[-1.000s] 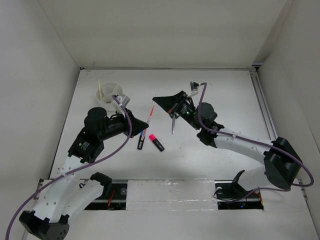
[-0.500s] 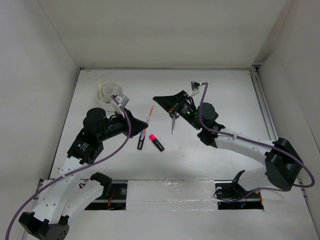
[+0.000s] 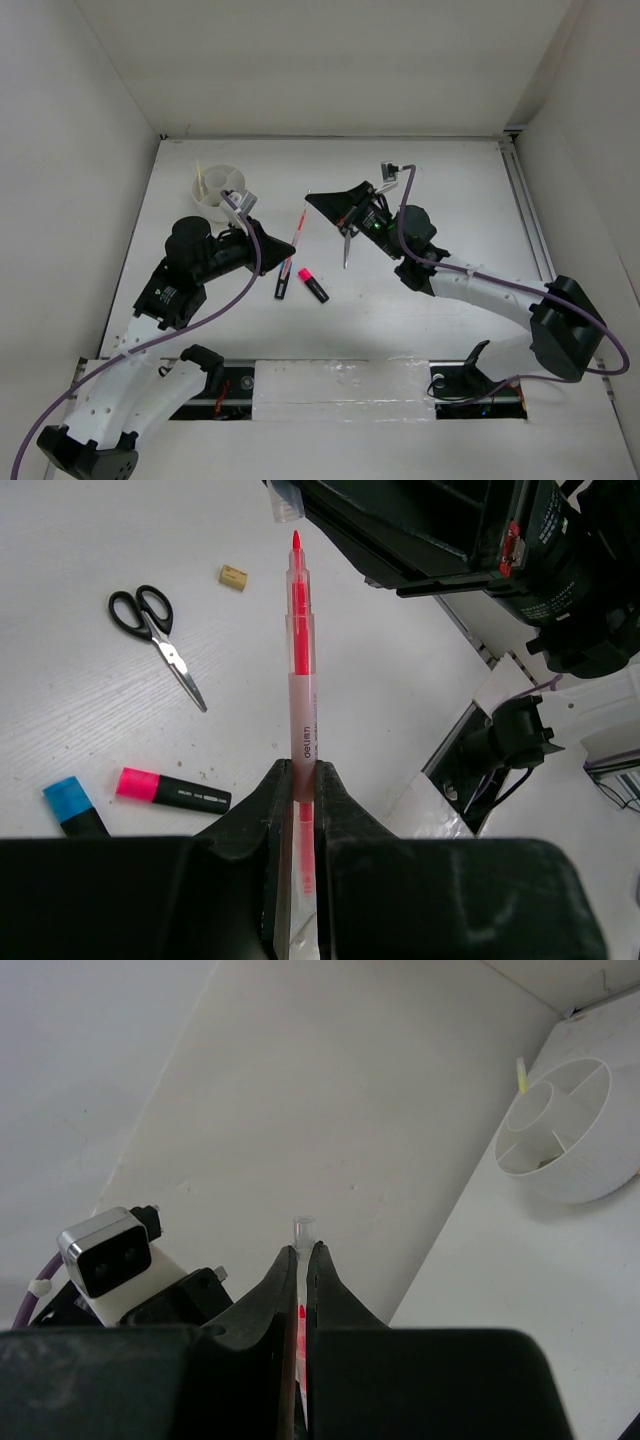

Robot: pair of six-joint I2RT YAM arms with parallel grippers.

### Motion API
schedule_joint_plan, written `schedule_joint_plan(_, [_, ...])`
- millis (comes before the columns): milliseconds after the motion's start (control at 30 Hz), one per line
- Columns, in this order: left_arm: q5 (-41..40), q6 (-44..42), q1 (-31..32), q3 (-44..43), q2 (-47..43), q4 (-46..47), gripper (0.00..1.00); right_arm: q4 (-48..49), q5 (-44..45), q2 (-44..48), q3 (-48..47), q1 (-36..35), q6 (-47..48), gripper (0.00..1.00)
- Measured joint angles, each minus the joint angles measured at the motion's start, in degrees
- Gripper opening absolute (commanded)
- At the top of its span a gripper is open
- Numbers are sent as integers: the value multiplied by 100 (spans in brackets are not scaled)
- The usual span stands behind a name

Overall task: Sort the stationery into containers
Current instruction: Close the pen cap on the pen.

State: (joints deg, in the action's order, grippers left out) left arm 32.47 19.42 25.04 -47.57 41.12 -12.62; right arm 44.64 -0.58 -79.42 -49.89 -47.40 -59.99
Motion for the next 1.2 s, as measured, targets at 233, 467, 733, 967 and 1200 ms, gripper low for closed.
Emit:
schedule_joint_plan(233, [-35,0,0,0,2,0,0,48,-96,0,2,0,-24,0])
schedule_joint_plan(467, [-129,0,0,0,2,0,0,131,-105,-22,2,-59,-24,0])
schedule_joint_plan(733, [-162,0,-2,0,0,-4,0,236,-120,-142,13,-111,-24,0])
schedule_joint_plan(967, [-157,0,-2,0,0,-9,0,254,-118,-170,9,-107,4,0])
schedule_joint_plan(1200, [-144,0,-2,0,0,-9,0,192,-168,-170,-81,101,175,0])
